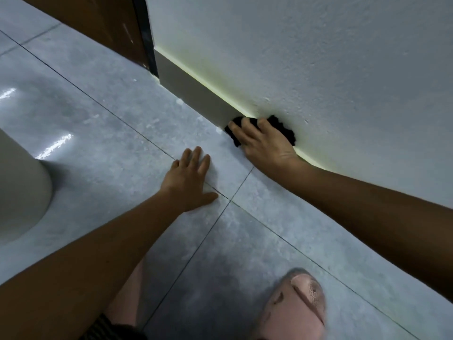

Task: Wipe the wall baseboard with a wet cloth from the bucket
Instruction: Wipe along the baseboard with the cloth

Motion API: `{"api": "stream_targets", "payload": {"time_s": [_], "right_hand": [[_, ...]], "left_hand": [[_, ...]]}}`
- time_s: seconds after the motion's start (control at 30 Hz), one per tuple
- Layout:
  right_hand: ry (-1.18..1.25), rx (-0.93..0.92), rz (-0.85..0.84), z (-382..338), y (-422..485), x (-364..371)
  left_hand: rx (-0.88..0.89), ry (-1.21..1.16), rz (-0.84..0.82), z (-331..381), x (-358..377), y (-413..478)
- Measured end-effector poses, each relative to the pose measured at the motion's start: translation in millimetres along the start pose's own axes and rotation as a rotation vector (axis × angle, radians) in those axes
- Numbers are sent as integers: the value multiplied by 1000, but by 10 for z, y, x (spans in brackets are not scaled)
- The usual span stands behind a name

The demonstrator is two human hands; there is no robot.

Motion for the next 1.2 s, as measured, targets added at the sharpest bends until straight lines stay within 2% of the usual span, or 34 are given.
{"api": "stream_targets", "payload": {"time_s": [0.2, 0.3, 0.43, 0.57, 0.7, 0.87, 0.93, 1.0, 1.03, 1.1, 1.2], "right_hand": [[-11, -40, -76, -281, -231, 240], [52, -103, -191, -488, -736, 525], [124, -72, -269, -458, -1232, 700], [145, 15, -206, -282, -1067, 568], [93, 7, -90, -227, -623, 371], [77, -55, -212, -426, -870, 692], [82, -79, -211, -449, -1048, 771], [77, -9, -261, -348, -1621, 959], [95, 6, -258, -340, -1589, 922], [152, 45, -202, -272, -1439, 733], [182, 116, -6, 7, -931, 375]], "left_hand": [[-48, 57, 12, 102, -31, 21], [53, 62, 48, 341, -3, -15], [178, -35, -15, 709, 221, -56], [106, 44, -10, 810, 318, -23], [20, 79, -14, 721, 253, 38], [70, 64, -62, 565, 274, 94], [90, 64, -101, 526, 289, 114], [133, 115, -105, 1017, 253, 80], [128, 118, -113, 1021, 280, 55], [125, 142, -102, 1063, 315, 5], [125, 132, -58, 1065, 296, -35]]}}
Point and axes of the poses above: each hand's wrist, its own y-axis towards the middle knuckle, its own x-axis out of the palm, z = x × y, the point moved 10 cm from there along y, towards the middle knuckle, and after that the axes turned 5 degrees about -y, right-handed, at the moved point
